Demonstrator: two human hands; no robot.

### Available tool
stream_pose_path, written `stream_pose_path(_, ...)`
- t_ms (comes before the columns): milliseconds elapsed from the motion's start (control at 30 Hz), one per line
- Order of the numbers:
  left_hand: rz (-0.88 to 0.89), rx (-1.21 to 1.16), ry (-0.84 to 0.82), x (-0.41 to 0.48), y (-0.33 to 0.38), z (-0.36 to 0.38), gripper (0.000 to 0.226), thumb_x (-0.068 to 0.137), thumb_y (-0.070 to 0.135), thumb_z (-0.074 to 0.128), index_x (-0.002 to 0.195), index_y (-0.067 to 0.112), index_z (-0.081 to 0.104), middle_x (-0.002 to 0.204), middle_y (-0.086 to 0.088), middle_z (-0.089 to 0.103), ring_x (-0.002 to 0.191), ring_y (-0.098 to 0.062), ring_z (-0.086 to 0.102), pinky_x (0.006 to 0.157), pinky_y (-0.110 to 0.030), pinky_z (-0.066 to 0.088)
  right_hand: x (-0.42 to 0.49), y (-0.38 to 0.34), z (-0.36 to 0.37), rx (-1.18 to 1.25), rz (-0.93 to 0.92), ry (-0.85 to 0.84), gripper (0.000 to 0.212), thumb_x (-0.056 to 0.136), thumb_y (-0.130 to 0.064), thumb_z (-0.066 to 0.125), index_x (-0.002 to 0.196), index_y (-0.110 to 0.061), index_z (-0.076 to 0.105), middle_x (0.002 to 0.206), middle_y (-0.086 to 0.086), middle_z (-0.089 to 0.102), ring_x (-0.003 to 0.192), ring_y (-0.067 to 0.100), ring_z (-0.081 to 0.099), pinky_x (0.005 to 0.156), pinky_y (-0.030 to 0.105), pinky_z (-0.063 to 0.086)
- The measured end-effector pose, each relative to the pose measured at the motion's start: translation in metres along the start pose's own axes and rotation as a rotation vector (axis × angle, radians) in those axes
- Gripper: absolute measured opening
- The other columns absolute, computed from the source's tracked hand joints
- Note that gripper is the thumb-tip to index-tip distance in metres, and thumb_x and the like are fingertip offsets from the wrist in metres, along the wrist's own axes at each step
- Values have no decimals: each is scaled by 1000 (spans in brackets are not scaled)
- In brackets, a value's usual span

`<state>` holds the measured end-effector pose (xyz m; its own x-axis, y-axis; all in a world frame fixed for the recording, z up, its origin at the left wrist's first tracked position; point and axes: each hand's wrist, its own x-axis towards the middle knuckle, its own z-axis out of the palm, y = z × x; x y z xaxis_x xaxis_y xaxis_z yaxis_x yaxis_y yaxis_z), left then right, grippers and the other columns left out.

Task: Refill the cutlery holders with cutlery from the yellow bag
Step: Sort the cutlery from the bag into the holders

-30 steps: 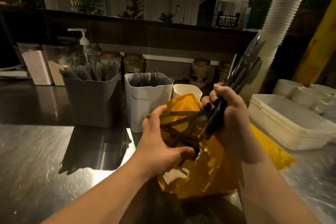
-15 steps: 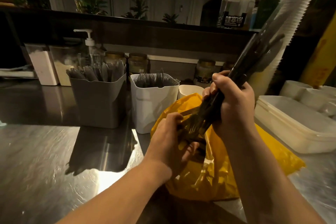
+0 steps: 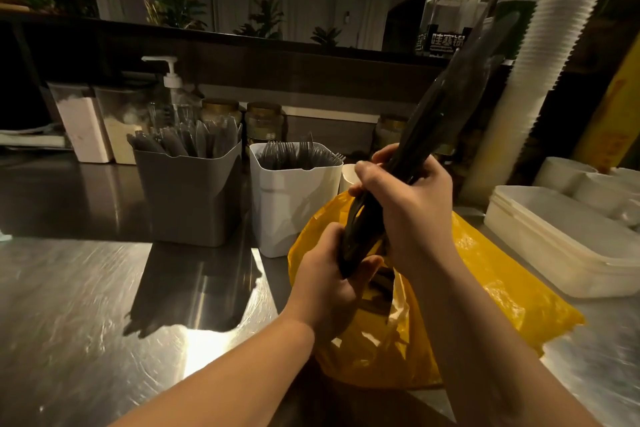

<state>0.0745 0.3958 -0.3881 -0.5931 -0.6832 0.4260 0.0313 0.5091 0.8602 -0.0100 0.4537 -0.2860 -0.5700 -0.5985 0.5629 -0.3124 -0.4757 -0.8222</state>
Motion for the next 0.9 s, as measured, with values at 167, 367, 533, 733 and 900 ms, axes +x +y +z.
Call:
stream_pose_path(167,-43,-24,52,0,-5,1,40,87,30,78,112,44,49,107,29,63,105,9,60,88,-15,51,-5,10,3,39,33,21,22,83,-9,78,97,-15,62,82,6,68,82,25,74,74,35,62)
stream_pose_path(367,-33,-32,78,1,-8,4,49,87,18,79,112,46,48,107,29,63,105,11,59,91,-19,54,-13,18,3,131,62,53,29,84,-2,76,106,-10,60,77,3,68,77,30,73,75,42,62)
stream_pose_path(533,41,-233,-10,-1,-1,0,36,97,18,66,127,36,55,124,7,68,118,-11,64,93,-31,57,-25,32,11,40,88,61,38,76,-14,81,107,-24,62,84,0,68,88,23,71,80,41,63)
stream_pose_path(733,-13,-438,-79,-4,-2,-9,41,90,46,63,121,20,70,116,-13,72,112,-29,70,92,-47,56,-30,38,12,-39,87,30,40,72,-24,76,109,-29,62,87,-5,66,90,19,69,80,38,63)
stream_pose_path(900,-113,-224,-446,3,12,-18,114,73,15,82,140,59,1,135,24,38,121,0,51,101,-18,49,-18,31,-2,-158,-69,-74,33,85,-8,76,103,-28,57,85,1,60,79,18,63,67,30,60)
